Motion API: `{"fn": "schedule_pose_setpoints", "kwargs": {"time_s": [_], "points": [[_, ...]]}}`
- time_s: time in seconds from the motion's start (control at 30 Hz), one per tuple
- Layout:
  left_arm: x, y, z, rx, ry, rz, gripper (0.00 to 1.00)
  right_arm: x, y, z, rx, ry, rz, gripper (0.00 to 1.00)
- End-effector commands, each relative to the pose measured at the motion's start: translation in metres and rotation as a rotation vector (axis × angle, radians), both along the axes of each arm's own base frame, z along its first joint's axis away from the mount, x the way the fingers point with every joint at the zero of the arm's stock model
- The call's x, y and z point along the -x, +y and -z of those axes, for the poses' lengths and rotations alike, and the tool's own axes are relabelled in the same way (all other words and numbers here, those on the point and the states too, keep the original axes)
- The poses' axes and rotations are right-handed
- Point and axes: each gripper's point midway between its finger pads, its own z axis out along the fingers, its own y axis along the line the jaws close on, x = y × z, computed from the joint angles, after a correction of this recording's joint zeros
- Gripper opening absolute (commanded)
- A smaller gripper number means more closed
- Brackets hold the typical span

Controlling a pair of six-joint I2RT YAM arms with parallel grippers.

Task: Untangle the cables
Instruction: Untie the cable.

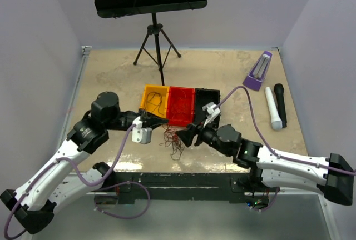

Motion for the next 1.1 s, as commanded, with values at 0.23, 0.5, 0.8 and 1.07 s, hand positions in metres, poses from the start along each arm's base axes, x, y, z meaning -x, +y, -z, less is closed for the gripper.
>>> {"fn": "schedule_pose_setpoints", "kwargs": {"time_s": [0.23,0.5,0.8,1.07], "points": [[-0.001,-0.002,-0.064,0.164,0.079,-0.063,0.00,0.010,0.033,-0.059,-0.078,-0.277,-0.066,0.68],[0.005,0.002,-0.119,0.251,-0.003,-0.058,0.00,0.004,0.066,-0.048,-0.069,-0.284,-0.099,0.68],[0.016,0.013,-0.193,0.377,-0.102,-0.063,0.00,-0.002,0.102,0.001,0.016,-0.150,-0.124,0.65],[0.026,0.030,-0.260,0.517,-0.214,-0.096,0.00,0.010,0.091,0.056,0.063,-0.036,-0.140,0.61]]}}
